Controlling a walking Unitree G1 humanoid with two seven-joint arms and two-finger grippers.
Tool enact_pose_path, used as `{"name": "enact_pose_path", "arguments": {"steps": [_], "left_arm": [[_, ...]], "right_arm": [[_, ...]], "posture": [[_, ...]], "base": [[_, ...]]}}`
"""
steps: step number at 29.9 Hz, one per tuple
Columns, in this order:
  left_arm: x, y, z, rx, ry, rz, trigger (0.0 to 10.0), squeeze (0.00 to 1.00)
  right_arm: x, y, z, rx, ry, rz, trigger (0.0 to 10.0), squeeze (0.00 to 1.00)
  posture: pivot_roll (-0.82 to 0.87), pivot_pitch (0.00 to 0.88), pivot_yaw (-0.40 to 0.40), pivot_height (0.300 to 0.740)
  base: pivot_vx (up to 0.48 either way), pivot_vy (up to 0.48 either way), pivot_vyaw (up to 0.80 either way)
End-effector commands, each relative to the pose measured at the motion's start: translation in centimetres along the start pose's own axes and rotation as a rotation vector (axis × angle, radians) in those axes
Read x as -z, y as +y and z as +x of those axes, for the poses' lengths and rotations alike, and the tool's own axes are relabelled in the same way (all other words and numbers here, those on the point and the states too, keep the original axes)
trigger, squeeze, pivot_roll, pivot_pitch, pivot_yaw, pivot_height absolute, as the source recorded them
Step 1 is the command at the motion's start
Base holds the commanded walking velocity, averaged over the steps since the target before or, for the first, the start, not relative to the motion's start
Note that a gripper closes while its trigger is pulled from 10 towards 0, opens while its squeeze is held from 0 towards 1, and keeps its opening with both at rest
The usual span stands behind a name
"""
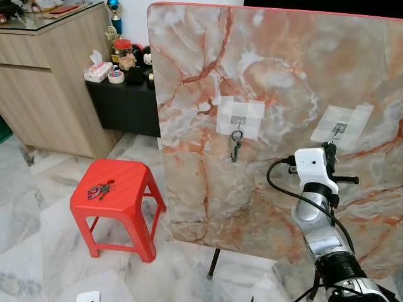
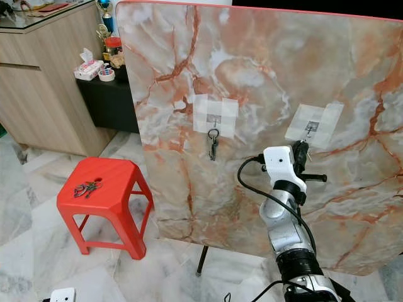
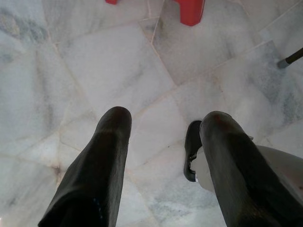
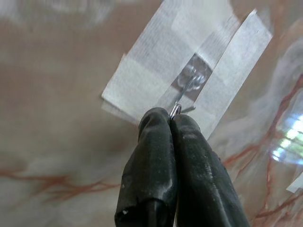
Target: Hang keys on a hook
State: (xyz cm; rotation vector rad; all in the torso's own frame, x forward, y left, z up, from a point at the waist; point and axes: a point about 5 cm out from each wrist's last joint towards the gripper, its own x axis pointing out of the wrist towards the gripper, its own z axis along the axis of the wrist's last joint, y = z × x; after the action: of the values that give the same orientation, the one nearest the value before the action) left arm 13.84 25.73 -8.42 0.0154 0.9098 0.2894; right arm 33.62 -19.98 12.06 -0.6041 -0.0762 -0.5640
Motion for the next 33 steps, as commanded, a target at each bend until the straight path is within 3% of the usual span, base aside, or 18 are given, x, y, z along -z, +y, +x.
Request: {"name": "enact_pose_path", "arguments": {"steps": [1,20,33], "left_arm": [[0.6,0.5,-0.2,-0.006,0.028,0.010,10.0,0.00],[0.5,0.3,-0.1,-0.004,0.026,0.012,10.0,0.00],[0.5,0.0,-0.1,-0.002,0.029,0.014,10.0,0.00]], "right_arm": [[-0.3,-0.1,-0.2,0.016,-0.015,0.004,10.0,0.00],[0.1,-1.4,0.4,0.108,0.001,-0.034,10.0,0.00],[0.2,-1.4,0.7,0.097,0.018,-0.052,10.0,0.00]], "posture": [[0.00,0.000,-0.018,0.740],[0.00,0.000,-0.016,0.740],[0.00,0.000,-0.016,0.740]], "base": [[0.000,0.000,0.00],[0.000,0.000,0.00],[0.000,0.000,0.00]]}}
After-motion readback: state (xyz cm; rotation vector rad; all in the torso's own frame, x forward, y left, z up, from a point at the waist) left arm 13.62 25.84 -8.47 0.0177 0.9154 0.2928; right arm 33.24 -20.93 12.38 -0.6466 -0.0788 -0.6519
